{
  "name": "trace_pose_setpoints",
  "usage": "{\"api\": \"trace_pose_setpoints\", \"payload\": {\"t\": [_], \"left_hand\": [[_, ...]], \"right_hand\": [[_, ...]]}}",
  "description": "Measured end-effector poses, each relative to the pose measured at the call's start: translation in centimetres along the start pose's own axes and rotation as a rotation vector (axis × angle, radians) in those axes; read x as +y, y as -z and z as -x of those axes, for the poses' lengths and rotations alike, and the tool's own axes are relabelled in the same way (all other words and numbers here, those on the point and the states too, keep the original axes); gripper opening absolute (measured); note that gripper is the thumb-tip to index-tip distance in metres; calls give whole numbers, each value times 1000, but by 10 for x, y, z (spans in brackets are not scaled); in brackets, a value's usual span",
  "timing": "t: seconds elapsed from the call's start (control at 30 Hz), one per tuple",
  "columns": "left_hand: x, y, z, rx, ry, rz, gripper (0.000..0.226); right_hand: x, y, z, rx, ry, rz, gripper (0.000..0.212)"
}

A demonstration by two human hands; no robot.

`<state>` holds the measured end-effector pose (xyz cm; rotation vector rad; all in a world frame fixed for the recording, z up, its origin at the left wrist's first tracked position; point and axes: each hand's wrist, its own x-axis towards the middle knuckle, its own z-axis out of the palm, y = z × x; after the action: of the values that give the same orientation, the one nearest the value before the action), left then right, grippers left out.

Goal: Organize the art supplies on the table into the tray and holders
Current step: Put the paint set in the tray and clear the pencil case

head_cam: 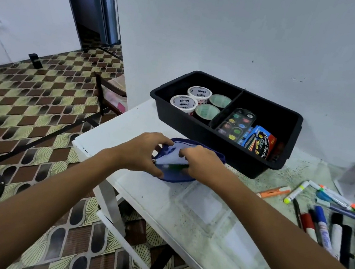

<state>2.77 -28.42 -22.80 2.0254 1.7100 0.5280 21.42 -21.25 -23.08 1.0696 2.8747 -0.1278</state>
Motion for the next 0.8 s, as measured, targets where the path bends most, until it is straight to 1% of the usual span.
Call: {"api": "trace_pose_setpoints", "payload": {"t": [0.07, 0.13, 0.17, 0.2, 0.23, 0.3, 0.37, 0.43, 0.53, 0.63, 0.7, 0.8], "left_hand": [[-4, -1, 1, 18, -15, -17, 76], [-9, -2, 3, 51, -64, -59, 72], [-12, -3, 4, 81, -117, -93, 68], [-16, -5, 6, 115, -177, -128, 64], [-19, -8, 9, 141, -222, -153, 59], [-23, -18, 16, 155, -246, -178, 52], [-26, -31, 22, 147, -251, -239, 49], [-27, -42, 25, 150, -274, -345, 47], [-19, -55, 22, 189, -323, -391, 46], [3, -73, 12, 241, -382, -331, 42], [24, -91, 2, 203, -449, -290, 43], [52, -119, -13, 95, -521, -256, 54]], "right_hand": [[-1, -2, 4, 117, 52, -14, 38], [1, -8, 13, 331, 169, -68, 34], [4, -12, 19, 419, 209, -70, 36], [7, -17, 26, 463, 216, -40, 42], [11, -22, 31, 455, 185, 6, 51], [20, -35, 43, 366, 118, 60, 63], [31, -46, 54, 247, 89, 13, 60], [38, -54, 64, 201, 67, -90, 55], [41, -62, 86, 264, 3, -237, 59], [44, -70, 112, 393, -76, -285, 46], [47, -76, 131, 440, -116, -255, 42], [51, -86, 155, 399, -180, -162, 46]]}}
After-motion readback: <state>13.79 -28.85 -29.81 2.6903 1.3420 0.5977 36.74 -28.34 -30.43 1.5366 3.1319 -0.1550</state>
